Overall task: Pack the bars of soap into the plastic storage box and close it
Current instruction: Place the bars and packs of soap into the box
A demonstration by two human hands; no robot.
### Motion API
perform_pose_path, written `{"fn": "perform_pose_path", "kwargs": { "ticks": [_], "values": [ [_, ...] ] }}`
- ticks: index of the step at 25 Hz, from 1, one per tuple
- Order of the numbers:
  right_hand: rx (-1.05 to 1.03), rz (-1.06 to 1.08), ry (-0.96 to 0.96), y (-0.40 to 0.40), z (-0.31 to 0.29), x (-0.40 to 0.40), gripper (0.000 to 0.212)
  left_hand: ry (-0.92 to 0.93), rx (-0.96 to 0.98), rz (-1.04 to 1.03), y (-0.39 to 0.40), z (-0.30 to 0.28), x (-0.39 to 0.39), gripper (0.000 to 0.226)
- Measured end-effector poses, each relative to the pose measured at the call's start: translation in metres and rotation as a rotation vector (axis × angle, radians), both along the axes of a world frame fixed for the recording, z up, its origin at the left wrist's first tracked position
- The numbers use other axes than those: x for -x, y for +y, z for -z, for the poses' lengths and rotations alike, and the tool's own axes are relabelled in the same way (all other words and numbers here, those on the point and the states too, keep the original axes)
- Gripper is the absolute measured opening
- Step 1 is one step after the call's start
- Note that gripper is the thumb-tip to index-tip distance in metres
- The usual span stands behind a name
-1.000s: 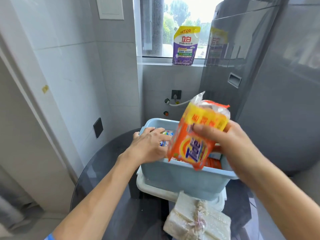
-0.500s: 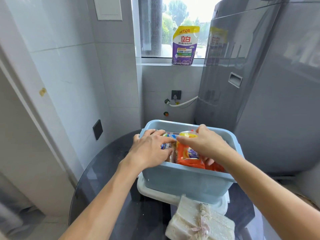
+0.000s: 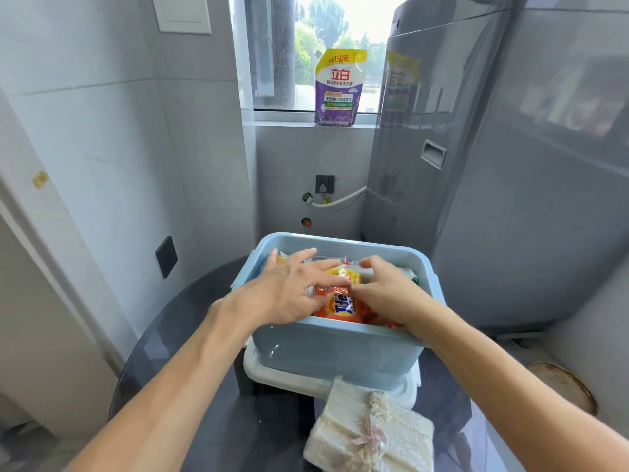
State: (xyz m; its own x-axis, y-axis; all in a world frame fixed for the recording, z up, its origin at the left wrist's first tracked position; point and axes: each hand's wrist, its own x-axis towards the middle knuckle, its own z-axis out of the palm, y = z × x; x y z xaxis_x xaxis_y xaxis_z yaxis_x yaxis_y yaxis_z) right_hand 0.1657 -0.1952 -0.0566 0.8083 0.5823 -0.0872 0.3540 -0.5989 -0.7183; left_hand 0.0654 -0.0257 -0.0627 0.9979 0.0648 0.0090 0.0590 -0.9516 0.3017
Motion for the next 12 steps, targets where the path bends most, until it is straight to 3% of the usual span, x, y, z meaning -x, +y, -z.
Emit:
{"fn": "perform_pose_path", "kwargs": {
  "ticks": [2, 4, 7, 10, 12],
  "values": [
    [-0.210, 0.028, -0.366, -0.029, 0.004, 0.020, 0.023, 0.030, 0.066, -0.009, 0.001, 0.002, -0.002, 0.033],
    [-0.388, -0.088, -0.673, -0.060, 0.020, 0.056, 0.014, 0.016, 0.106, -0.033, 0.001, 0.005, -0.003, 0.036],
    [-0.312, -0.349, -0.950, -0.092, 0.055, 0.095, 0.013, 0.017, 0.102, -0.042, -0.001, 0.005, -0.004, 0.042],
    [-0.373, -0.386, -0.928, -0.091, 0.049, 0.094, 0.012, -0.065, 0.130, -0.099, -0.002, 0.004, -0.002, 0.035],
    [-0.386, -0.263, -0.856, -0.070, 0.022, 0.082, 0.011, -0.115, 0.166, -0.178, -0.001, 0.004, 0.001, 0.040]
  ]
}}
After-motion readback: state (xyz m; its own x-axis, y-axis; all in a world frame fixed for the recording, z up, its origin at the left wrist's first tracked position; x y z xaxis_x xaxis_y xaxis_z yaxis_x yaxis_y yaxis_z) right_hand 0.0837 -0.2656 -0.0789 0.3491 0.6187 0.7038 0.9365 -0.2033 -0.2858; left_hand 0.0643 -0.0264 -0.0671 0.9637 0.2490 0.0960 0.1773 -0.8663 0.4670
